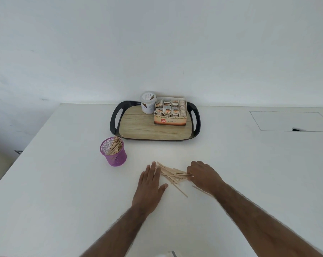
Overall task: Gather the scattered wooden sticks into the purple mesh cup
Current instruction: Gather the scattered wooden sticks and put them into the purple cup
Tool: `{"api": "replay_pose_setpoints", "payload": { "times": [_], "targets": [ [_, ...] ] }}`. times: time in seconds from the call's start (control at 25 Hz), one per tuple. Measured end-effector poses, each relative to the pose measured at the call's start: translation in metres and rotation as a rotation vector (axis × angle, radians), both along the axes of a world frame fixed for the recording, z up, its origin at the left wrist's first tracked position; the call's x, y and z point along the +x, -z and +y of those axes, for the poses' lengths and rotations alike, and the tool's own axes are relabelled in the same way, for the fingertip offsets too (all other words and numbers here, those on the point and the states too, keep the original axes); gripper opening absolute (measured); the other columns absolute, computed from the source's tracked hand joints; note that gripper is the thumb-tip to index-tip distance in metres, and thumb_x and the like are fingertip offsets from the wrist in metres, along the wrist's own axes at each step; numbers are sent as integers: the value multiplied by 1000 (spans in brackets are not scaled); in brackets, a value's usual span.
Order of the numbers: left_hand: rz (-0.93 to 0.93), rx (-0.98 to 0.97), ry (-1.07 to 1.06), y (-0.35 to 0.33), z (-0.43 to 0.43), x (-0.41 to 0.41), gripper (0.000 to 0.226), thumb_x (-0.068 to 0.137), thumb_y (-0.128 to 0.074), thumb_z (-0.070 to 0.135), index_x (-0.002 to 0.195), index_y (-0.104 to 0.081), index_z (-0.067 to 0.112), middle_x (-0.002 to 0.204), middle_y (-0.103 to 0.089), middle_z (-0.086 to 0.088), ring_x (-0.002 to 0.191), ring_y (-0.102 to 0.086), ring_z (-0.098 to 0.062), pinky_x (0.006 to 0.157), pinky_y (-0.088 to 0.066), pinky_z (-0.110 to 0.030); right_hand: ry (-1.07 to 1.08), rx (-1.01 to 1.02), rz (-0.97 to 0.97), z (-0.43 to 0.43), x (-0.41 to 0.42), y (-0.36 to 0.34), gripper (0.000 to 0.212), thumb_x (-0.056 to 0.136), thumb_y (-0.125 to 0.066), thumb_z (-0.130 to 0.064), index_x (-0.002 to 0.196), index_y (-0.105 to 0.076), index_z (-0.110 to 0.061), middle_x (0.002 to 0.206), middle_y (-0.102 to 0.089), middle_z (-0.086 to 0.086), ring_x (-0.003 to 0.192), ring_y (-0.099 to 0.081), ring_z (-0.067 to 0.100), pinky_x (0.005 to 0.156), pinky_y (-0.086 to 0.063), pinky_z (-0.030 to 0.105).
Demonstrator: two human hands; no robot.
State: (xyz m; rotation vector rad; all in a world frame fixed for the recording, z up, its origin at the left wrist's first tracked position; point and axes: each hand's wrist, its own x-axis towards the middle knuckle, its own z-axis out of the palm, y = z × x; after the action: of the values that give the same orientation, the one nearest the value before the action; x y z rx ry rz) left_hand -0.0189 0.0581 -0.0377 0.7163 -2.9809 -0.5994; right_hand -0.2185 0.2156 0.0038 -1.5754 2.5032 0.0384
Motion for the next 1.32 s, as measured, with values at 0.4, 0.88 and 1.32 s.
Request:
{"api": "replay_pose_setpoints", "payload": {
  "times": [0.4, 0.88, 1.32],
  "targets": [
    [123, -12, 124, -2, -16, -30, 36, 99, -57, 20, 135, -62, 18, 148, -54, -2, 140, -45, -25, 117, -36, -37, 37, -19, -61, -7, -5, -2, 10, 99, -52, -24, 100, -61, -21, 107, -57, -1, 103, -53, 22, 85, -41, 36],
    [88, -262, 69, -15, -8, -39, 25, 102, -48, 27, 117, -68, 26, 117, -64, 6, 108, -54, -20, 97, -36, -35, -49, 10, 12, -30, 16, -3, 24, 98, -45, -11, 113, -61, -19, 114, -55, 2, 107, -53, 25, 81, -39, 36],
    [-38, -91, 107, 9, -18, -2, 76, 104, -21, 58, 161, 16, 27, 168, 24, 8, 155, 24, -14, 126, 13, -39, 202, 4, -277, 20, 12, -8, 77, 75, -71, -64, 139, -50, -26, 126, -44, -2, 121, -40, 17, 93, -48, 35]
  ]
}}
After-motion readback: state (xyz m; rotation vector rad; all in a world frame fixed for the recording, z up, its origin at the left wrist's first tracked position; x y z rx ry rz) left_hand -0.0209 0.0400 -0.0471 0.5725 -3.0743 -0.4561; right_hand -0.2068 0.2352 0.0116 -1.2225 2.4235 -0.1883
